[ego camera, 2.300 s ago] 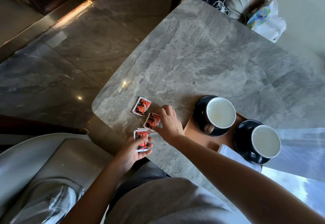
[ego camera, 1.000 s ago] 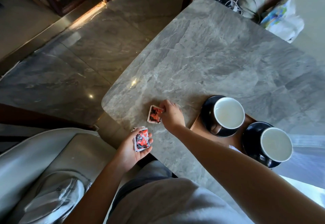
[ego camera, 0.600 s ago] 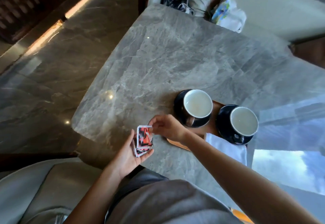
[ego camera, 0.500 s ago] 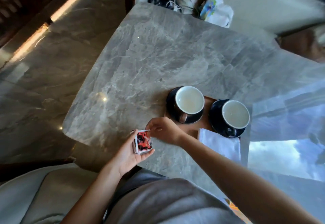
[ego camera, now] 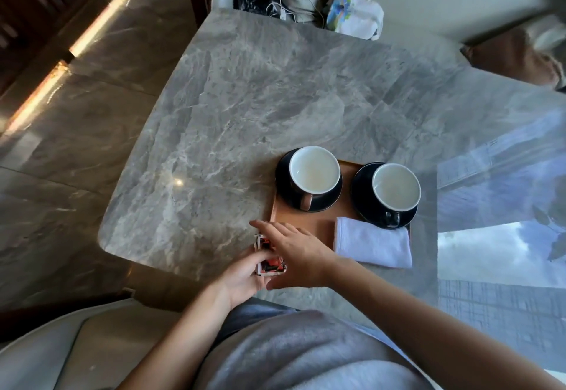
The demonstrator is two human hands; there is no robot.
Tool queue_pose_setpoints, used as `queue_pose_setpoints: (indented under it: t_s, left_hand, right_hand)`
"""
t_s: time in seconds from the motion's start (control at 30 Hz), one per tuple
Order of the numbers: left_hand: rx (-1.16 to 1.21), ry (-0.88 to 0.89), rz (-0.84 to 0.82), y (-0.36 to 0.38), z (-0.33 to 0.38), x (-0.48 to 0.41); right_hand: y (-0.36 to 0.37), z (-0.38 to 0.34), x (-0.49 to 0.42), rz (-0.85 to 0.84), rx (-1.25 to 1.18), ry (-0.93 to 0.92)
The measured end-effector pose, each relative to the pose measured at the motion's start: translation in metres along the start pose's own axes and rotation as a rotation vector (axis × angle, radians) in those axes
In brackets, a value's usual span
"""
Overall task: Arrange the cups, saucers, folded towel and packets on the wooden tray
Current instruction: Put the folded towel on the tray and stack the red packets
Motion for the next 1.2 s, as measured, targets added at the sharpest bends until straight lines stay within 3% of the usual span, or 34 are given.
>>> queue_pose_setpoints:
  t_s: [0.17,0.43,0.6,0.83,1.2]
  left_hand:
    - [-0.045,-0.043,-0.052,0.017,-0.011,0.001]
    - [-0.076,-0.077,-0.058,0.027,-0.022,-0.006]
    - [0.118,-0.15,-0.102,0.033,-0.022,-0.007]
    - [0.273,-0.087,-0.311,0.056,-0.014,-0.01]
    - [0.353,-0.105,-0.328,0.067,-0.016,-0.017]
  right_hand:
    - [-0.008,0.007,0.004,0.073,-0.121,0.018]
    - [-0.01,0.019,0.015,0.054,-0.042,-0.01]
    - [-0.023,0.026,0.019,0.068,-0.197,0.022]
    - [-0.037,0.036,0.025,0.102,-0.4,0.055]
    - [-0.044,0.04,0.026,0.159,-0.252,0.004]
Point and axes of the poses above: each hand's wrist, its own x-axis away from the middle knuckle, its own y-axis out of the palm, z = x × y, the point moved 8 cm from there along -x, towards the middle knuckle, and after that the axes turned 10 degrees about y, right-handed, at the moved point
